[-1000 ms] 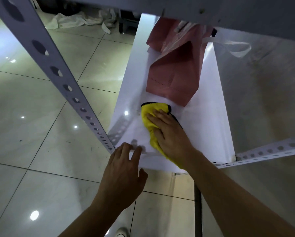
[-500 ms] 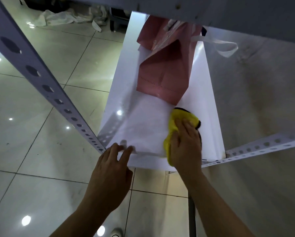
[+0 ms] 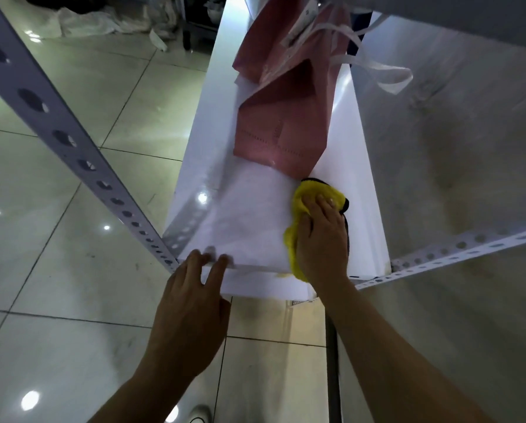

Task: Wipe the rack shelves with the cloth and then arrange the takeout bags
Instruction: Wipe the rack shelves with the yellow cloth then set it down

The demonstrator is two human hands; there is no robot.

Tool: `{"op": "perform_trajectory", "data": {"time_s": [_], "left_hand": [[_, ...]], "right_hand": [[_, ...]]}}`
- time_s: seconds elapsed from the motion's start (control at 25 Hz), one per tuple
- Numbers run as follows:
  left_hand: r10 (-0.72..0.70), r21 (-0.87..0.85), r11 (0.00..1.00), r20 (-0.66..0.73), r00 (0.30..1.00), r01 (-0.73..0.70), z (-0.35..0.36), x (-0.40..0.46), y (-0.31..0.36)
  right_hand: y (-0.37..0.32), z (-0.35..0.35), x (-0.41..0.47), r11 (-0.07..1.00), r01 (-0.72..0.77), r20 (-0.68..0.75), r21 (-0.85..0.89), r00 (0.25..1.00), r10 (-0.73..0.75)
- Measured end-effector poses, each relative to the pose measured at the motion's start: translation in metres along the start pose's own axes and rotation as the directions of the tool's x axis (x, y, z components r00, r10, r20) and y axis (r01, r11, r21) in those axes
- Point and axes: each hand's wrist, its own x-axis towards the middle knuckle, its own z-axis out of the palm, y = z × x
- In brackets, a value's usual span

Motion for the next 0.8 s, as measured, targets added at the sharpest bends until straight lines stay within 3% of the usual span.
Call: {"op": "perform_trajectory", "data": {"time_s": [0.16, 0.28, 0.4, 0.52, 0.64, 0.72, 0.8], "left_hand": [[0.018, 0.013, 1.000, -0.010, 1.000, -0.017, 0.001, -0.001, -0.002], [0.018, -0.001, 1.000, -0.016, 1.000, -0.018, 0.001, -0.003, 0.000], [0.027, -0.002, 1.000, -0.010, 1.000, -0.027, 0.000, -0.002, -0.003], [0.028, 0.017, 0.999, -0.020, 0.999, -0.028, 0.003, -0.001, -0.006], [0.032, 0.015, 0.999, -0.021, 0.999, -0.032, 0.005, -0.004, -0.004], [0.028, -0.001, 1.000, -0.016, 0.999, -0.028, 0.005, -0.005, -0.002], [0.034, -0.015, 0.999, -0.024, 0.999, -0.034, 0.005, -0.006, -0.003]], "right_hand": [[-0.009, -0.001, 0.039, 0.982, -0.181, -0.009, -0.044, 0.983, 0.181], [-0.009, 0.002, -0.006, 0.989, -0.140, -0.077, -0.052, 0.988, 0.136], [0.009, -0.002, -0.022, 0.998, -0.068, -0.058, -0.013, 0.996, 0.067], [0.011, -0.010, 0.005, 0.989, -0.150, -0.037, 0.005, 0.988, 0.150], [-0.015, 0.000, -0.019, 0.998, 0.019, -0.029, -0.057, 0.999, -0.021], [-0.030, 0.009, -0.038, 0.986, 0.166, 0.038, -0.017, 0.986, -0.165], [-0.044, 0.018, -0.025, 0.976, 0.213, 0.111, 0.033, 0.970, -0.216]]}}
